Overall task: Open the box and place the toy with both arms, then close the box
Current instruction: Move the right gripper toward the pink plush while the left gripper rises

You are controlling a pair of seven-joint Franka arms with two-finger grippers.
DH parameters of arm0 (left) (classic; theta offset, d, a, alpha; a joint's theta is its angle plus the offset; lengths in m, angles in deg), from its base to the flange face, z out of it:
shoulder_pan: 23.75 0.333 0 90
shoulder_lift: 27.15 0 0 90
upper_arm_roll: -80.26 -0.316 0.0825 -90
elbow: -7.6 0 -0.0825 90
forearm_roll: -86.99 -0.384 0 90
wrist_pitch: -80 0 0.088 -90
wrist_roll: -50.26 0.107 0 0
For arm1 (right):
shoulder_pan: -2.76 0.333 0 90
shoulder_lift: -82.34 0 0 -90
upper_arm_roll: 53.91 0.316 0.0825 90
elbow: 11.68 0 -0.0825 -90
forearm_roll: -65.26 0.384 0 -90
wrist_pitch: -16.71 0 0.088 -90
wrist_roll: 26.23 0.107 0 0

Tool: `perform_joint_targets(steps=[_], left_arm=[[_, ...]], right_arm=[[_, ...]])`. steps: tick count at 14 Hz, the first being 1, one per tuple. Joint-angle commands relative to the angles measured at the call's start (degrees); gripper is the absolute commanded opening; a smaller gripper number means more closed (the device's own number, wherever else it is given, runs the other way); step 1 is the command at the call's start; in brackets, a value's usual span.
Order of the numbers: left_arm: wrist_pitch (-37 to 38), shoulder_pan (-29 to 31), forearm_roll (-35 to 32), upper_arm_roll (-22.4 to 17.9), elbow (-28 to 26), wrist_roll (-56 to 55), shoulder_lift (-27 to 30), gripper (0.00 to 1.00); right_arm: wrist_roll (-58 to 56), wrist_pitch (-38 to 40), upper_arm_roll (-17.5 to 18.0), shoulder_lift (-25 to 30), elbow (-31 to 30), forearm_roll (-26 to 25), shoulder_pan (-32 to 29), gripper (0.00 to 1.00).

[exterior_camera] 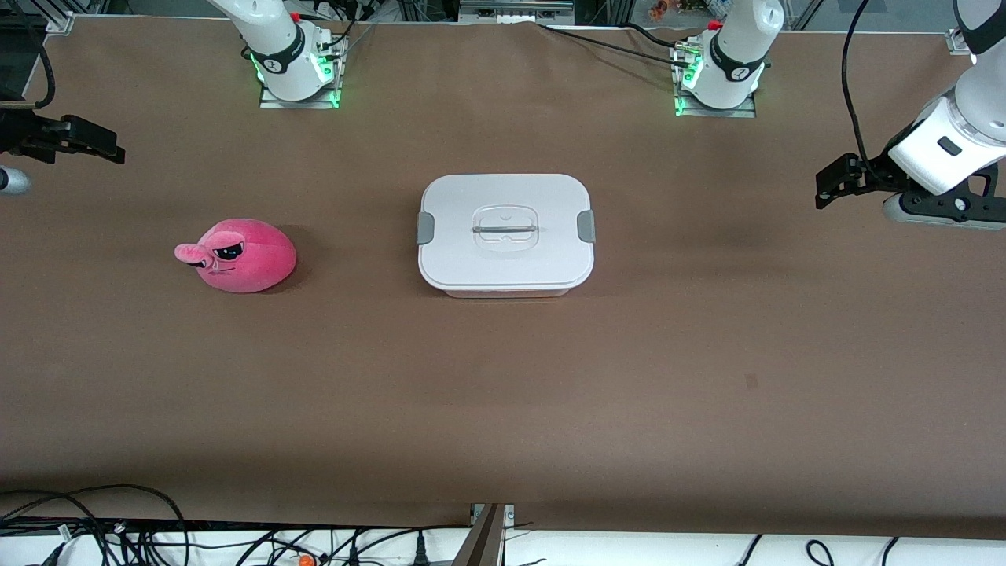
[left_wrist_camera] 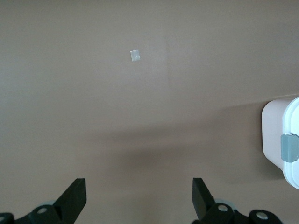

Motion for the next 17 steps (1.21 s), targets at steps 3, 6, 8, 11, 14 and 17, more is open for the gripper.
perform_joint_targets(steps=[3,6,8,11,14,17], left_arm=[[1.72,0.38,-0.33,0.34,2.16,0.99,-1.26,1.0],[1.72,0.38,-0.33,0.6,2.16,0.99,-1.26,1.0],[1.72,0.38,-0.33,0.6,2.24,0.99,-1.26,1.0],[1.72,0.12,0.63,0.6,2.51,0.9,-1.26,1.0],[3.2,-0.32,1.34,0.87,2.68,0.82,-1.08,1.0],[9.86,-0.41,1.34,5.15,5.13,0.82,-1.17,1.0]], right_arm=[[-0.88,-0.6,0.22,-0.87,1.22,-0.83,-0.42,1.0],[-0.71,-0.69,0.22,-1.48,1.31,-0.82,-0.42,1.0],[-0.8,-1.04,0.22,-1.66,1.22,-0.65,-0.42,1.0],[-0.79,-1.22,0.13,-4.65,1.22,-1.35,-0.42,1.0],[-0.97,-0.96,0.13,-6.05,1.22,-1.0,-0.51,1.0],[-0.97,-1.66,0.05,-6.84,1.22,-1.53,-0.59,1.0]])
